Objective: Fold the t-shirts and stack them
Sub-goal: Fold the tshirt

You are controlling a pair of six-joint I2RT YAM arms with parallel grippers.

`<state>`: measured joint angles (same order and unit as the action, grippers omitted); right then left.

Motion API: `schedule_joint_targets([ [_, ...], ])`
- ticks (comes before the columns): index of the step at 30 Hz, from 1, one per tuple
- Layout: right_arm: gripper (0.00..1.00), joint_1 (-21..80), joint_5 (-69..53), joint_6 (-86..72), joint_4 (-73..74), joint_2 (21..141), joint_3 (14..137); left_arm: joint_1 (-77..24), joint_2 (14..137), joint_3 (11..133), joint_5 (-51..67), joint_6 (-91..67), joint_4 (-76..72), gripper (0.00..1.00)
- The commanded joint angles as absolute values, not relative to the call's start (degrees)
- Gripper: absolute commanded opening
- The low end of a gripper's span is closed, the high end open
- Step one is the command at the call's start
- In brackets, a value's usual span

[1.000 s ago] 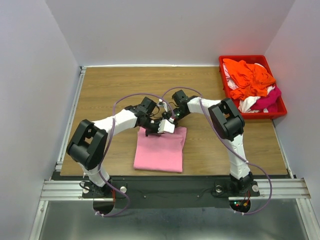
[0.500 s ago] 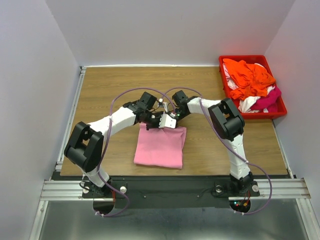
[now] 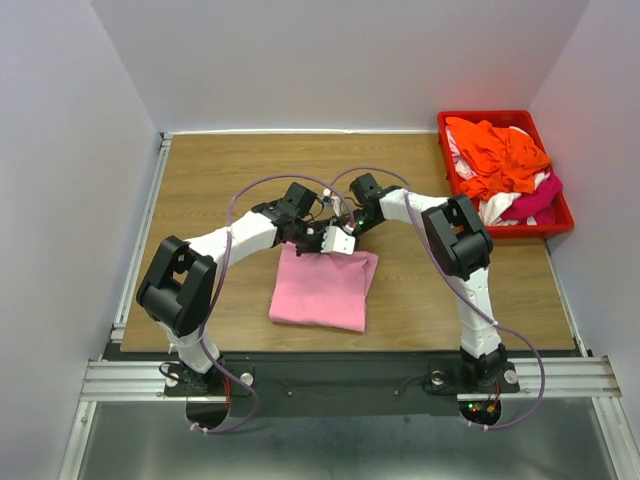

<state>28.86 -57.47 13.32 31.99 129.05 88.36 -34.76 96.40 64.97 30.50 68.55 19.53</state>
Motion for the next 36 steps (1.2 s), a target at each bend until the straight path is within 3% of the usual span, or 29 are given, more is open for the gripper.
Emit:
schedule_joint_targets([
  [1, 0.39, 25.67, -46.69, 15.82, 32.25, 127.63, 92.36, -34.28, 95.89, 65.13, 30.15, 69.08, 15.74, 0.00],
  [4, 0.49, 24.35, -43.09, 15.65, 32.43, 124.91, 93.77, -34.28, 96.33, 65.30, 30.15, 69.17, 15.12, 0.04],
  [6, 0.50, 23.38, -41.84, 15.56, 32.61, 123.84, 95.52, -34.19, 96.68, 65.74, 30.15, 68.91, 15.12, 0.07],
  [9, 0.52, 20.66, -40.69, 14.94, 33.31, 122.35, 98.17, -34.10, 97.29, 67.14, 30.06, 66.80, 14.59, 0.27],
  [12, 0.62, 18.37, -40.78, 14.59, 34.01, 120.42, 99.49, -32.79, 96.42, 68.29, 29.71, 63.90, 12.75, 0.43],
  [15, 0.69, 17.49, -39.64, 14.85, 34.10, 119.09, 99.67, -31.47, 93.96, 67.68, 29.36, 62.14, 8.71, 0.52],
  [16, 0.70, 17.49, -39.38, 15.11, 34.19, 118.83, 99.75, -31.20, 93.26, 67.41, 29.27, 60.83, 6.96, 0.60],
  [26, 0.68, 16.88, -41.31, 15.29, 35.50, 116.37, 97.56, -26.46, 91.49, 68.03, 32.17, 50.91, 9.67, 0.60],
  [31, 0.63, 16.88, -40.78, 17.05, 38.05, 118.30, 95.80, -23.47, 95.80, 70.49, 35.24, 44.92, 15.81, 0.56],
  [36, 0.65, 16.87, -38.32, 19.16, 38.76, 119.35, 94.13, -23.03, 95.63, 66.36, 37.97, 43.16, 16.17, 0.56],
])
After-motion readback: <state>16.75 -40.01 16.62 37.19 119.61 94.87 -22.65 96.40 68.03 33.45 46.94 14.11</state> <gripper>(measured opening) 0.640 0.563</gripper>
